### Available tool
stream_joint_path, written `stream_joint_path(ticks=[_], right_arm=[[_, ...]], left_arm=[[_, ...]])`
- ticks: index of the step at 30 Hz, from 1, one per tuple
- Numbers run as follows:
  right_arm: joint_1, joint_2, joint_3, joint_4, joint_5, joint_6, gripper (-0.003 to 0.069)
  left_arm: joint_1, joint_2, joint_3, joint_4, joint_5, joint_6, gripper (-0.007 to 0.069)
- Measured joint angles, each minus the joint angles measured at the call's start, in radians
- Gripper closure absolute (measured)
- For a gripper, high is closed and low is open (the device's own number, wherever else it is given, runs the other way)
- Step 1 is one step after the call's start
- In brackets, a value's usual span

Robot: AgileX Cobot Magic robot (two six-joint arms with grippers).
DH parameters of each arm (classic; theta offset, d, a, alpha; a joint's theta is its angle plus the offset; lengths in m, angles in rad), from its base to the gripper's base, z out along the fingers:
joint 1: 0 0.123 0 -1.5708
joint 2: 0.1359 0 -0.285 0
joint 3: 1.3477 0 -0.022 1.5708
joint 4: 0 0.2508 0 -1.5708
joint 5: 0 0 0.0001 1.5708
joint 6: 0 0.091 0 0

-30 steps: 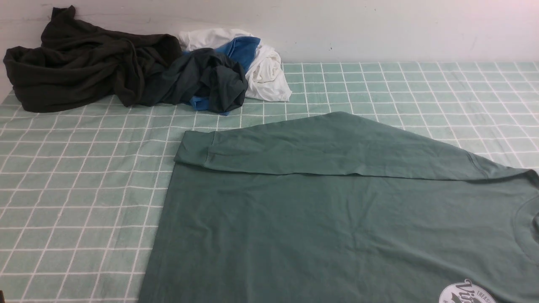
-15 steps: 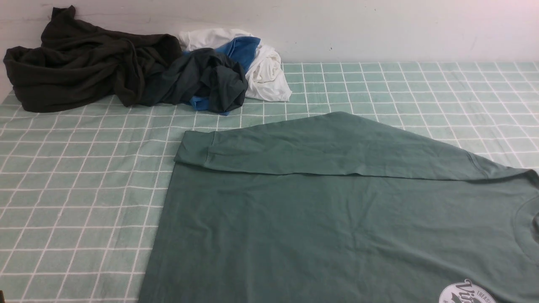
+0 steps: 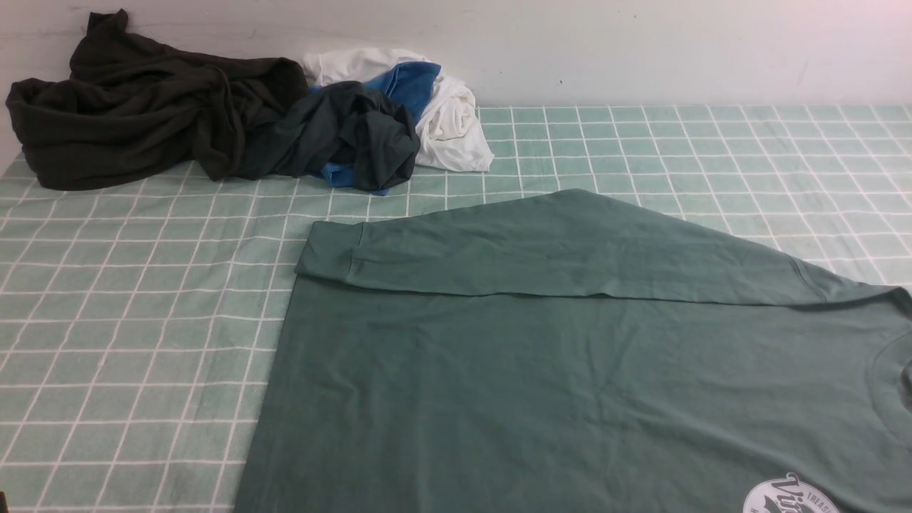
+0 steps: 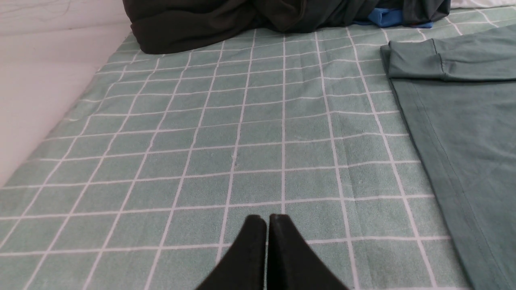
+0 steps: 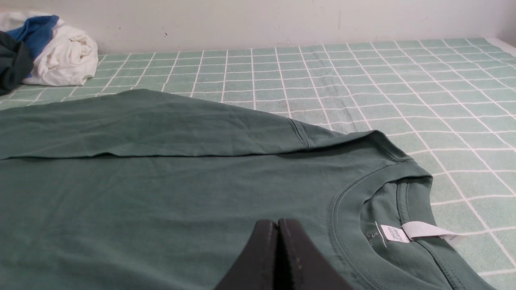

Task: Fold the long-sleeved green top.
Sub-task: Use the left arm to clamp the cuff closest to it

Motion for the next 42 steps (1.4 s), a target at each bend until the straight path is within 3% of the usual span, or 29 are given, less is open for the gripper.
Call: stream_joint_path(ticks=[37, 40, 42], right_arm=[[0.0, 0.0, 0.0, 0.001, 0.0, 0.02, 0.0673], [0.0, 0.0, 0.0, 0.024, 0.0, 0.062, 0.0673], [0.0, 0.0, 0.0, 0.069, 0.0, 0.104, 0.0673]], left_arm=[[0.0, 0.0, 0.008, -0.001, -0.054, 0.0, 0.0627], [0.0, 0.0, 0.008, -0.099, -0.054, -0.067, 0.0627], [0.0, 0.0, 0.008, -0.248, -0.054, -0.178, 0.0627]])
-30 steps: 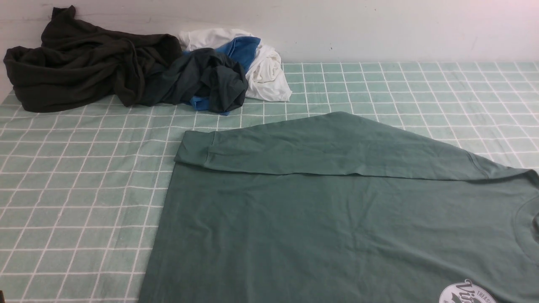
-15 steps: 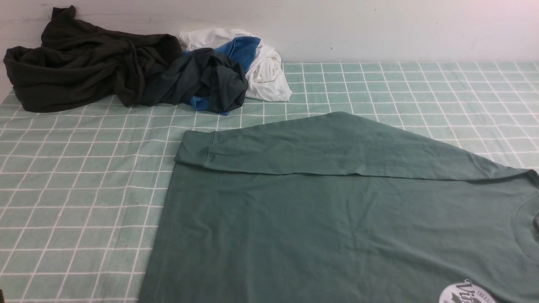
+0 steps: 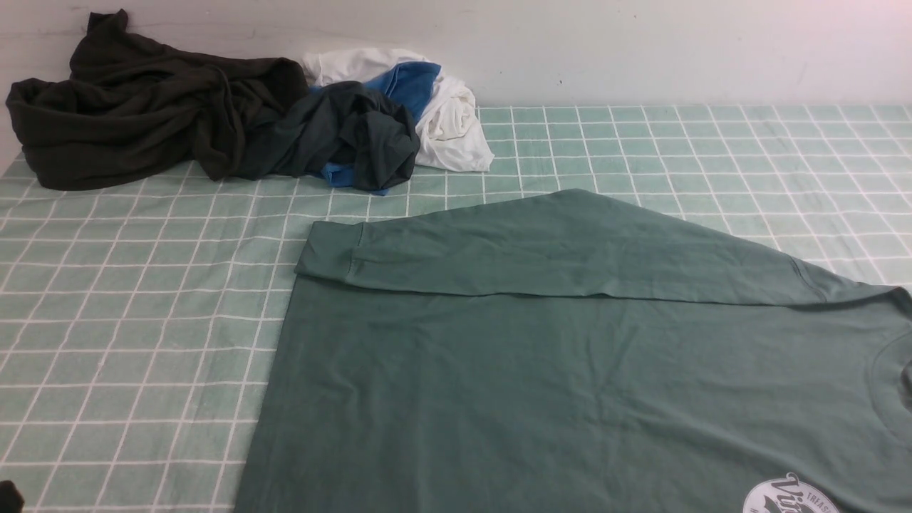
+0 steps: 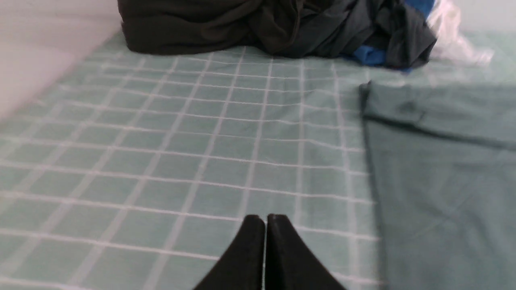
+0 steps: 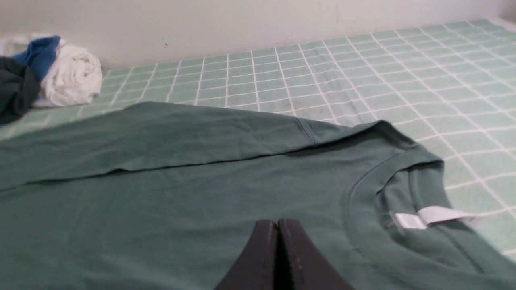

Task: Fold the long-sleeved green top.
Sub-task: Use the left arm to clamp the cuff closest to it

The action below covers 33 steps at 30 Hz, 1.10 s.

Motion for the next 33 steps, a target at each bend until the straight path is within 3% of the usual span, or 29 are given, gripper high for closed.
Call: stream_joint_path(ticks=[5, 6, 7, 9, 13, 17, 21, 24, 27, 29, 33], right_arm=[[0.0, 0.0, 0.0, 0.29, 0.0, 0.196, 0.0673], [0.0, 0.0, 0.0, 0.304, 0.0, 0.212, 0.0673], [0.0, 0.0, 0.001, 0.417, 0.0, 0.264, 0.0673], [0.0, 0.0, 0.001, 0.537, 0.0, 0.311, 0.0673], [0.0, 0.0, 0.001, 0.626, -0.008, 0.316, 0.0673], [0.0, 0.0, 0.001, 0.625, -0.008, 0.268, 0.0673], [0.0, 0.0, -0.003, 0.624, 0.004, 0.141, 0.0673], [0.0, 0.002, -0.039, 0.599, 0.025, 0.015, 0.0673], [0.0, 0.049, -0.125, 0.539, 0.026, -0.128, 0.0673], [0.0, 0.163, -0.23, 0.451, 0.06, -0.263, 0.0673], [0.025, 0.35, -0.408, 0.304, 0.168, -0.399, 0.0673]], left_arm=[[0.0, 0.0, 0.0, -0.488, -0.011, -0.31, 0.0627], [0.0, 0.0, 0.0, -0.502, -0.014, -0.316, 0.0627], [0.0, 0.0, 0.0, -0.591, -0.02, -0.339, 0.0627], [0.0, 0.0, 0.0, -0.643, -0.028, -0.332, 0.0627], [0.0, 0.0, 0.0, -0.672, -0.032, -0.288, 0.0627], [0.0, 0.0, -0.012, -0.667, -0.006, -0.108, 0.0627], [0.0, 0.001, -0.181, -0.629, 0.103, 0.341, 0.0627], [0.003, 0.055, -0.309, -0.575, 0.17, 0.476, 0.0627], [0.013, 0.19, -0.423, -0.461, 0.273, 0.491, 0.0627], [0.017, 0.377, -0.553, -0.29, 0.433, 0.472, 0.0627], [-0.048, 0.608, -0.694, -0.057, 0.603, 0.458, 0.0627]])
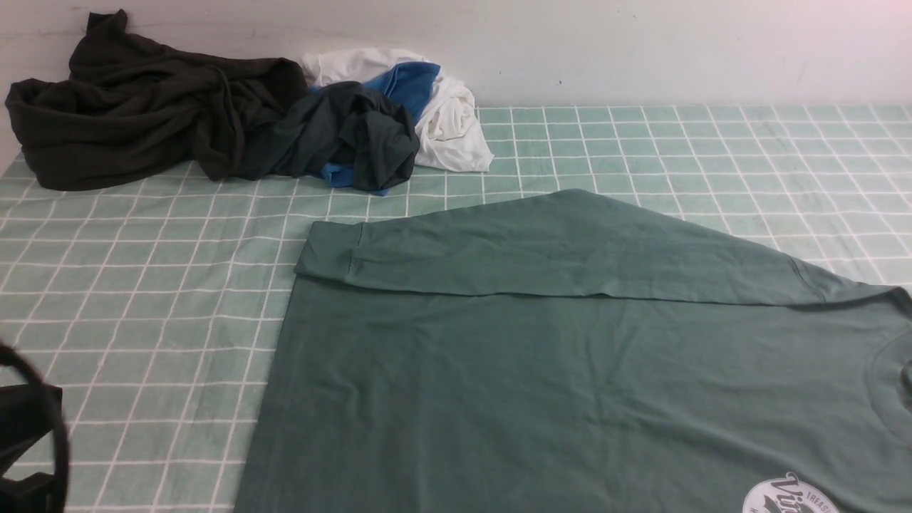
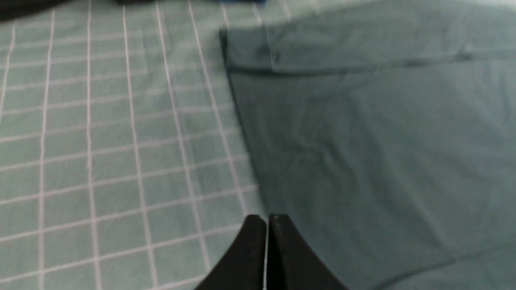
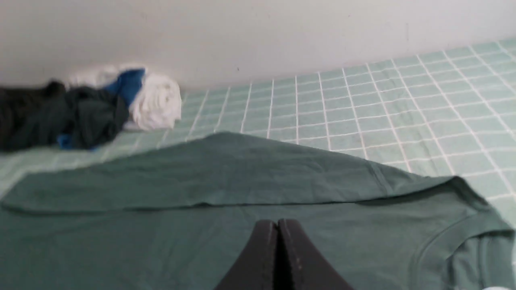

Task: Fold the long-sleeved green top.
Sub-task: Use the left arm to clamp the cuff closest to it

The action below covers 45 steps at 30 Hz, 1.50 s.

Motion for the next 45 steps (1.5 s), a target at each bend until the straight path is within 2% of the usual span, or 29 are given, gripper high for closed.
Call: stream_joint_path(ticks=[3, 7, 9, 11, 12, 13, 15, 16, 19, 22, 23, 24, 26, 27, 30, 32, 34, 38, 39, 45], right_arm=[[0.042, 0.165, -0.15, -0.087, 0.186, -0.053, 0.0673], [0.11, 0.372, -0.26, -0.113, 0.467, -0.062, 0.0673], [0.132, 0.411, -0.276, -0.108, 0.519, -0.065, 0.0673], [0.194, 0.483, -0.285, -0.104, 0.638, -0.079, 0.0673], [0.198, 0.486, -0.285, -0.104, 0.646, -0.079, 0.0673], [0.227, 0.51, -0.285, -0.103, 0.691, -0.091, 0.0673], [0.242, 0.522, -0.285, -0.103, 0.705, -0.1, 0.0673], [0.253, 0.529, -0.286, -0.103, 0.712, -0.107, 0.0673], [0.256, 0.529, -0.287, -0.103, 0.711, -0.11, 0.0673], [0.257, 0.529, -0.289, -0.103, 0.696, -0.11, 0.0673], [0.257, 0.529, -0.289, -0.103, 0.695, -0.11, 0.0673], [0.257, 0.529, -0.289, -0.103, 0.69, -0.11, 0.0673], [0.257, 0.529, -0.289, -0.103, 0.686, -0.11, 0.0673], [0.257, 0.529, -0.289, -0.103, 0.683, -0.11, 0.0673], [0.257, 0.529, -0.289, -0.103, 0.678, -0.11, 0.0673], [0.257, 0.529, -0.289, -0.103, 0.677, -0.11, 0.0673], [0.257, 0.529, -0.289, -0.103, 0.676, -0.11, 0.0673], [0.257, 0.529, -0.289, -0.103, 0.676, -0.111, 0.0673], [0.257, 0.529, -0.289, -0.103, 0.676, -0.111, 0.0673], [0.257, 0.529, -0.289, -0.157, 0.653, -0.114, 0.0673]], left_arm=[[-0.147, 0.148, -0.062, 0.142, 0.044, -0.014, 0.0627], [-0.342, 0.304, -0.067, 0.181, 0.059, -0.019, 0.0627], [-0.397, 0.354, -0.067, 0.183, 0.059, -0.019, 0.0627], [-0.505, 0.458, -0.067, 0.183, 0.059, -0.019, 0.0627], [-0.512, 0.466, -0.067, 0.183, 0.059, -0.019, 0.0627], [-0.574, 0.537, -0.067, 0.187, 0.056, -0.019, 0.0624], [-0.605, 0.575, -0.069, 0.193, 0.054, -0.019, 0.062], [-0.656, 0.641, -0.071, 0.211, 0.051, -0.019, 0.0601], [-0.704, 0.704, -0.073, 0.238, 0.043, -0.021, 0.0566], [-0.747, 0.8, -0.073, 0.272, -0.005, -0.083, 0.0461], [-0.748, 0.805, -0.073, 0.272, -0.008, -0.087, 0.0454], [-0.754, 0.852, -0.074, 0.279, -0.037, -0.127, 0.0385], [-0.754, 0.883, -0.075, 0.282, -0.054, -0.148, 0.034], [-0.754, 0.925, -0.077, 0.283, -0.074, -0.165, 0.0288], [-0.754, 0.986, -0.077, 0.284, -0.103, -0.176, 0.0241], [-0.754, 1.015, -0.083, 0.277, -0.108, -0.176, 0.0262], [-0.754, 1.018, -0.085, 0.266, -0.107, -0.171, 0.0334], [-0.755, 1.018, -0.098, 0.257, -0.096, -0.149, 0.055], [-0.755, 1.018, -0.111, 0.261, -0.082, -0.149, 0.058], [-0.755, 1.018, -0.287, 0.353, 0.057, -0.149, 0.0601]])
